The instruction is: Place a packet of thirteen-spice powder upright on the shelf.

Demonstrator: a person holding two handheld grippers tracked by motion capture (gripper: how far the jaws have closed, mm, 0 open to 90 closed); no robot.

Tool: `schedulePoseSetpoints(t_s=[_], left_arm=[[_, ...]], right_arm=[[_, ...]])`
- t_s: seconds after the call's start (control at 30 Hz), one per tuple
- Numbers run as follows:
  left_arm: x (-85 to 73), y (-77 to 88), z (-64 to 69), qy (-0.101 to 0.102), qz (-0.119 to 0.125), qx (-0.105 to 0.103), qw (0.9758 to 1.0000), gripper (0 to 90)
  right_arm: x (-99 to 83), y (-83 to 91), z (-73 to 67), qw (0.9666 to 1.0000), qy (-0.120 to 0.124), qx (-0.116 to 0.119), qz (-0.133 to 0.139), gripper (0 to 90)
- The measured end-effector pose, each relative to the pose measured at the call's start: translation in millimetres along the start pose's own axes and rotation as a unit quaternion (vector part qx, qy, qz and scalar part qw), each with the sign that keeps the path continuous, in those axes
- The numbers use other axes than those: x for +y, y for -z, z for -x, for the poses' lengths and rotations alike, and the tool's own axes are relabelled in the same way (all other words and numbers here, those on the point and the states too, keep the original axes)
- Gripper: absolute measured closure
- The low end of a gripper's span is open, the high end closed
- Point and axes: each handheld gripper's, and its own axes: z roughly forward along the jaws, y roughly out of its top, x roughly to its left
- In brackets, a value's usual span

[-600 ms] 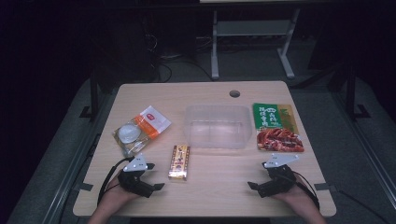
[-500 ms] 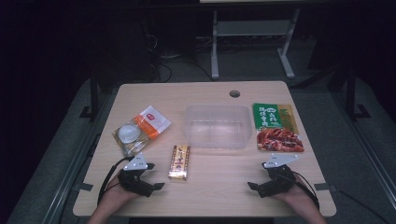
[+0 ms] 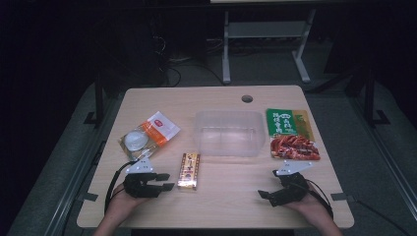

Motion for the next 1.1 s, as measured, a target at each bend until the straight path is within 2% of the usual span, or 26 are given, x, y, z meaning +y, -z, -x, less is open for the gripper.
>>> schedulePoseSetpoints(t_s=[0.07,0.1,0.27,0.4,0.6,0.73,0.83,0.9,1.0,1.1], left_arm=[[3.7,-1.9,2.0,-0.007,-0.003,-0.005,1.0,64.2],[5.5,-3.0,3.3,-0.011,-0.007,-0.007,0.9999,67.2],[18.4,-9.5,8.3,-0.031,-0.019,-0.004,0.9993,89.6],[30.5,-16.3,0.4,-0.03,-0.017,0.016,0.9993,89.7],[49.8,-33.5,-20.7,-0.029,-0.004,0.039,0.9988,89.7],[59.9,-45.5,-35.7,-0.017,-0.002,0.06,0.998,89.7],[63.0,-51.1,-44.6,-0.019,-0.007,0.075,0.997,89.7],[63.6,-54.1,-51.8,-0.015,0.002,0.077,0.9969,89.7],[62.1,-58.7,-60.1,0.0,0.002,0.088,0.9961,89.8],[57.7,-64.2,-65.5,0.01,-0.005,0.086,0.9962,89.8]], right_arm=[[0.2,-0.1,-2.1,1.0,-0.004,0.0,-0.004,6.1],[0.3,-0.1,-2.2,1.0,0.003,-0.001,-0.001,6.3],[-0.5,0.9,-3.6,1.0,0.0,-0.007,-0.002,6.4],[-0.7,1.9,-2.9,1.0,-0.003,-0.006,-0.001,6.7],[2.0,-2.5,-0.9,1.0,0.001,0.0,-0.002,6.9],[1.8,-4.1,-0.9,1.0,0.0,0.001,-0.005,6.9],[1.2,-3.0,-2.1,1.0,0.0,0.0,-0.003,6.9],[0.9,-1.5,-2.1,1.0,0.003,0.0,-0.001,6.9],[0.8,0.5,-1.4,1.0,0.007,-0.005,0.004,6.8],[0.2,0.1,0.8,1.0,0.004,-0.005,0.003,6.9]])
